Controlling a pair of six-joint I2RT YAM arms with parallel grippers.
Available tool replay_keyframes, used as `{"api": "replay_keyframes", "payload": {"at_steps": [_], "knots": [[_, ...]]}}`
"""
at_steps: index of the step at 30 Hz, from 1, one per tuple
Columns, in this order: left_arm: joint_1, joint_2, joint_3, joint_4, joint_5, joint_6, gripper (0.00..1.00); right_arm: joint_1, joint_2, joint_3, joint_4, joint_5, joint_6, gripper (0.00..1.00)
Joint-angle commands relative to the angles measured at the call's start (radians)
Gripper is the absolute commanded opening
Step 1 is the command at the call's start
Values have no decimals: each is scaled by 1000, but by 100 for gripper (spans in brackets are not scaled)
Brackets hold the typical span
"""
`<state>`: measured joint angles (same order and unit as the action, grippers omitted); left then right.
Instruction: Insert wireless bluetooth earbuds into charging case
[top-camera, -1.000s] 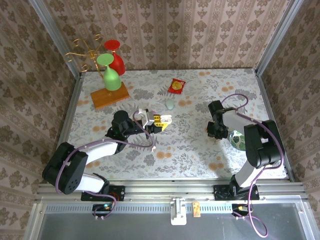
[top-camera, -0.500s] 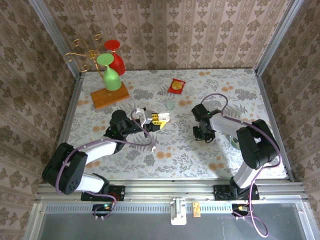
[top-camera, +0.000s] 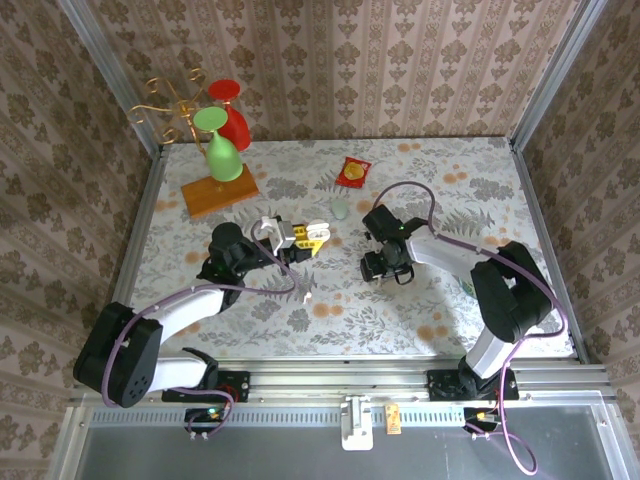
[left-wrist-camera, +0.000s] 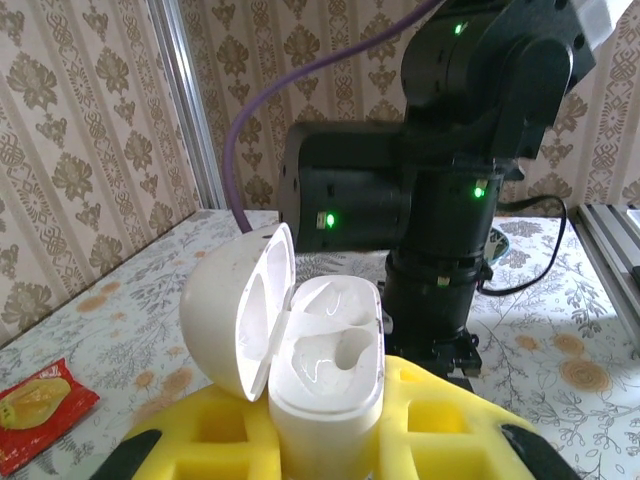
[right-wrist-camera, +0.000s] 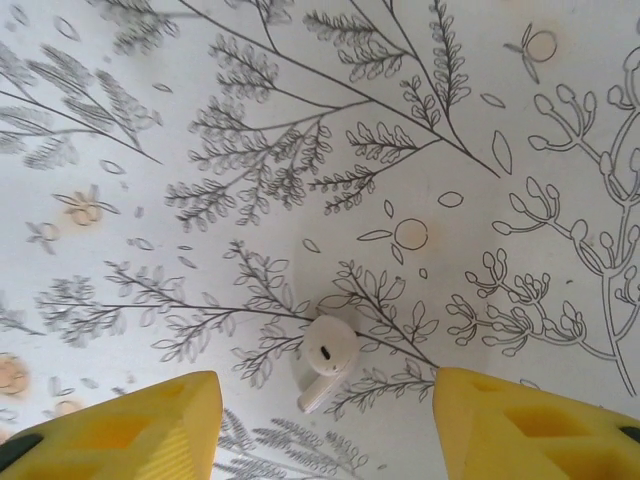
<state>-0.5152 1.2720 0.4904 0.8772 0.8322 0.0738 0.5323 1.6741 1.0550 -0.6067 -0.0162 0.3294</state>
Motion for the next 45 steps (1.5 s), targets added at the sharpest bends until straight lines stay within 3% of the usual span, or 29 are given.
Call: {"api": "replay_keyframes", "payload": {"at_steps": [1,5,14,25,45], "knots": [[7,-20,-6,-10,-1,25,4,-29,-24,51,-52,-47,67,56],[11,-22,-9,-11,8,24,4,-91,46,128,-195,-142,105,52],[15,-30,-18,-6,11,28,5,-89,189,281,-392,-125,-8,47],[17,-22,-18,4,30,18,5,-60,325,378,-427,-162,-98,37],[17,-13,-19,16,36,14,5,-60,384,392,-433,-123,-125,23]]}}
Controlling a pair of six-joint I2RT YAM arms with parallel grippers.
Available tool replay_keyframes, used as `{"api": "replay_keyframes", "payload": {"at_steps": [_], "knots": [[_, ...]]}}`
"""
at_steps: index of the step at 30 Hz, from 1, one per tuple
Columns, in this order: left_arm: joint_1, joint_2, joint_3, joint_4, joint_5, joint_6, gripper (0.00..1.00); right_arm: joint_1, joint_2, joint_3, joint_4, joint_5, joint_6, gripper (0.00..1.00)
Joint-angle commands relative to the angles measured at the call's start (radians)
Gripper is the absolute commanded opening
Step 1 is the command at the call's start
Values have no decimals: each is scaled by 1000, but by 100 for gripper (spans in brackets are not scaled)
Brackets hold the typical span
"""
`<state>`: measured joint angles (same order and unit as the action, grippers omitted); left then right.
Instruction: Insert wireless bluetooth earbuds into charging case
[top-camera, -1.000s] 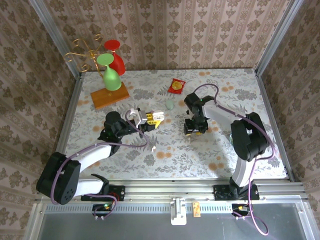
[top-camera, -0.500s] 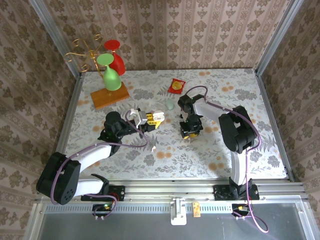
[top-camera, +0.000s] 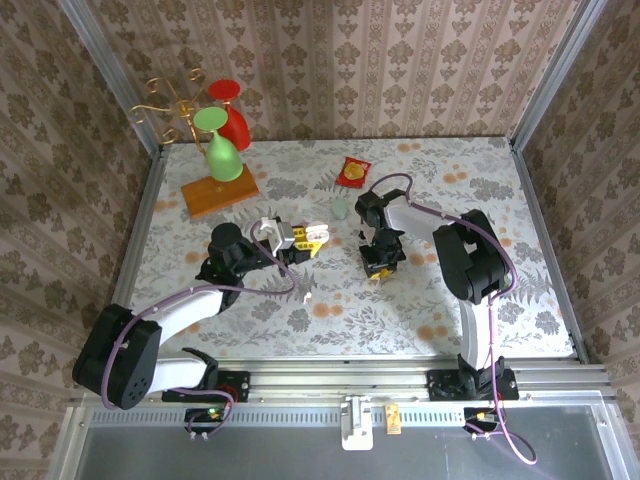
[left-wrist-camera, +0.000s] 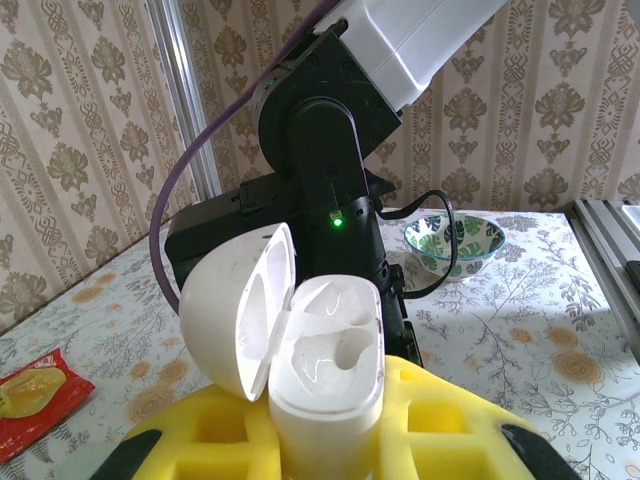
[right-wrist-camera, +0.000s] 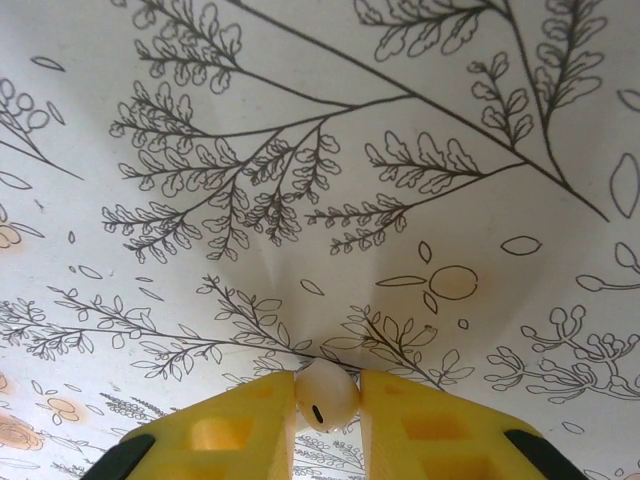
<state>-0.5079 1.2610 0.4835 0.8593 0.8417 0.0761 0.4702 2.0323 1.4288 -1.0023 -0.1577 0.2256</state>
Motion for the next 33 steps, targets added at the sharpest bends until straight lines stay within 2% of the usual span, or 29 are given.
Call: {"api": "replay_keyframes", "payload": {"at_steps": [1,8,15,21,27,33], "knots": [[9,-2,-13,33,28,13,5,2,27,16,-37,19,-24,23],[9,-2,-11,33,27,11,5,2,31,12,-29,25,-29,26],[9,-2,-11,32,26,10,5,2,34,7,-26,27,-31,23],[9,-2,-11,31,25,9,5,2,30,-10,-12,21,-34,26],[9,0,-10,32,23,10,5,2,25,-19,-2,25,-35,21],[9,13,-11,38,10,9,6,11,-47,-25,15,62,-57,19]]}}
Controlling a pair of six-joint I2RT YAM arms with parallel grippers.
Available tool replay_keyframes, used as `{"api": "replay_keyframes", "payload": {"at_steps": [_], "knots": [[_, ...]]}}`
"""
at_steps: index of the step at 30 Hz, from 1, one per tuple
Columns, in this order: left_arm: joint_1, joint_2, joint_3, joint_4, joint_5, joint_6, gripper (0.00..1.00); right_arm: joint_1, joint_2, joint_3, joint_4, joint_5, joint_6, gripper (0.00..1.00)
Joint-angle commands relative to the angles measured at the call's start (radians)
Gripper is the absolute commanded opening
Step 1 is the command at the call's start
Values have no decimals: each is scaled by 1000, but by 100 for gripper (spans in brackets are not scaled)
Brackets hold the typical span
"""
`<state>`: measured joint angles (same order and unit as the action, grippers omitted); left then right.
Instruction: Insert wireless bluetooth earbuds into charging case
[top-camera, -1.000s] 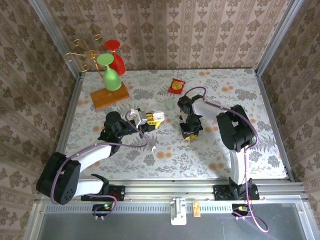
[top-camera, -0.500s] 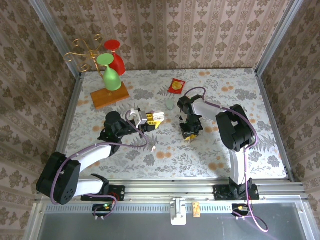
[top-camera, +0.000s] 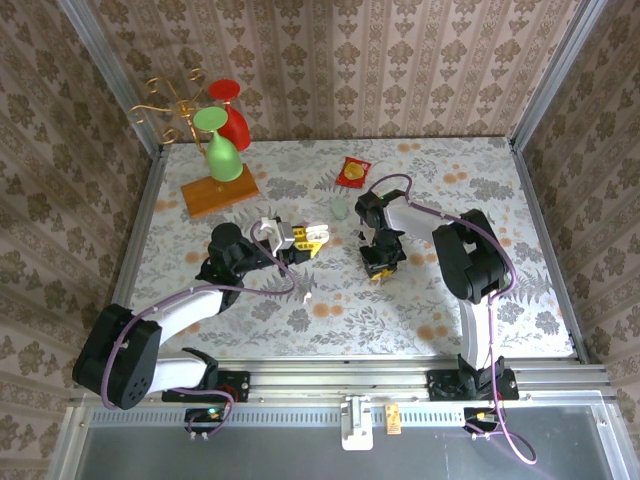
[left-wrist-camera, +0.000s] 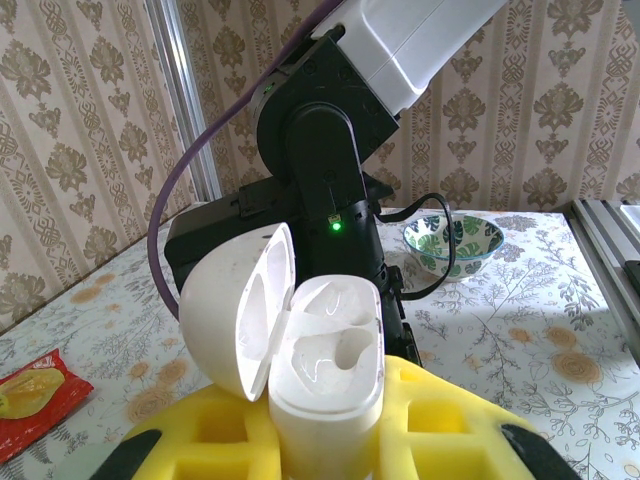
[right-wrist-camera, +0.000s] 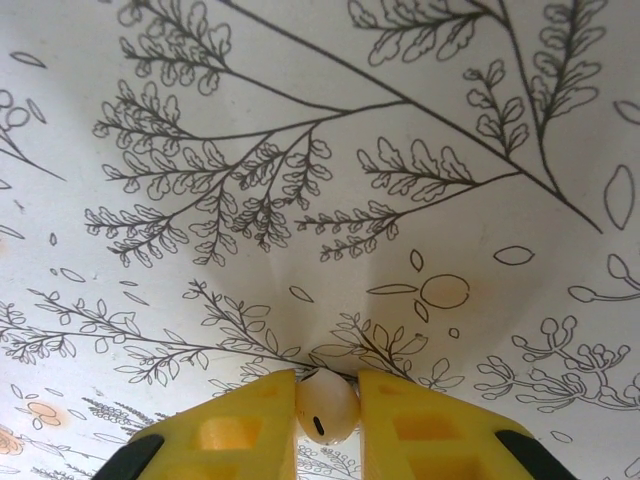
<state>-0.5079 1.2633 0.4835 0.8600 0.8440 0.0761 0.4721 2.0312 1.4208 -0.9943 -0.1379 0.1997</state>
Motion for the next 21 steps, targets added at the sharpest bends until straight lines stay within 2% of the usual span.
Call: {"api": "replay_keyframes", "payload": {"at_steps": [1,5,13,16,21], "knots": [[9,16,-9,40,3,6,6,12,-66,-19,11,56,-35,19],[9,46,3,49,0,-18,6,36,-156,-40,55,125,-43,20],[11,70,21,48,-2,-54,6,103,-403,-128,272,261,-78,20],[10,76,28,36,-4,-59,6,151,-484,-176,375,297,-133,20],[9,86,38,23,-11,-74,6,215,-556,-175,450,357,-198,18]]}}
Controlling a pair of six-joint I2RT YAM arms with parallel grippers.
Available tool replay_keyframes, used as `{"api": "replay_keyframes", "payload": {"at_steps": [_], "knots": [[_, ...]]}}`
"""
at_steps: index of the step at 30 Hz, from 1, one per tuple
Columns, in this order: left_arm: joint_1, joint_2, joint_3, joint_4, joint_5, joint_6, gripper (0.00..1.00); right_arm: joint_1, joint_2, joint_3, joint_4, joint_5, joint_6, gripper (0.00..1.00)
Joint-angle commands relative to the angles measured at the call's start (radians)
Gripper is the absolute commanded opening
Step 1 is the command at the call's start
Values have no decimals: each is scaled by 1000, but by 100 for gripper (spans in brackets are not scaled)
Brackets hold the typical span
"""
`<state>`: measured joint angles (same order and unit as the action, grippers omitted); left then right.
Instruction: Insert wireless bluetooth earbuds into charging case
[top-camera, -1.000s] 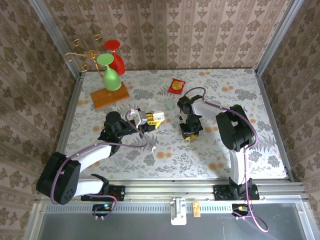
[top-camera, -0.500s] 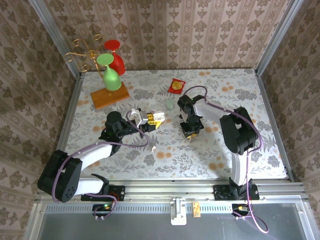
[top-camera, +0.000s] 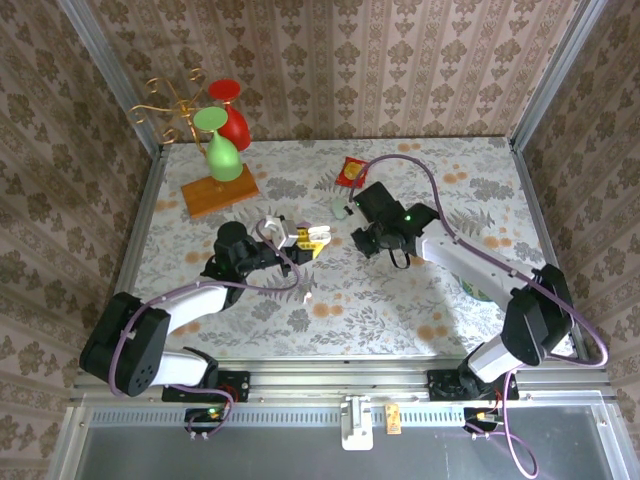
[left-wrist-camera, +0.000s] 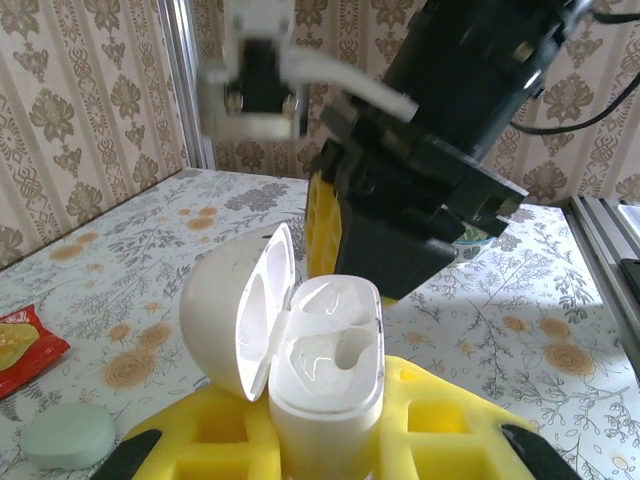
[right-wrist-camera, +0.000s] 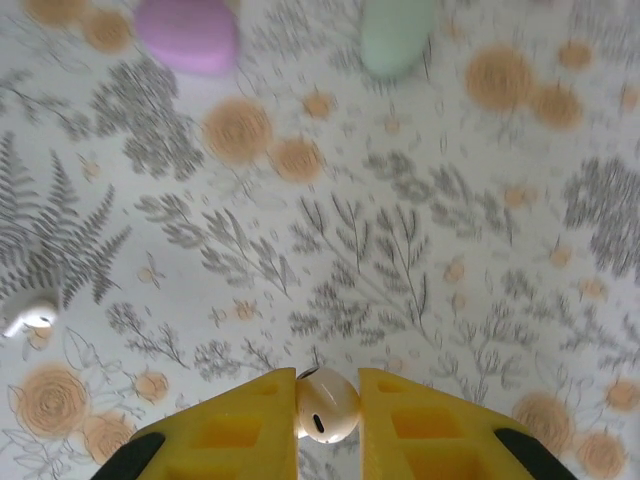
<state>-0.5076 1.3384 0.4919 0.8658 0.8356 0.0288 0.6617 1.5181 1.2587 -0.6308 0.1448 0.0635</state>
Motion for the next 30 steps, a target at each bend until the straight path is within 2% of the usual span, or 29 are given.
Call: {"api": "replay_keyframes", "payload": {"at_steps": [1,9,16,30], "knots": [[9,14,31,17,-2,-28,6,37,-56,-14,102,81,-76,18],[24,28,68,-85,-1,-45,6,100,-114,29,164,80,-153,18],[24,23,100,-183,7,-36,8,139,-72,105,189,52,-184,18],[24,28,100,-148,6,-77,8,157,18,175,173,13,-197,17]]}}
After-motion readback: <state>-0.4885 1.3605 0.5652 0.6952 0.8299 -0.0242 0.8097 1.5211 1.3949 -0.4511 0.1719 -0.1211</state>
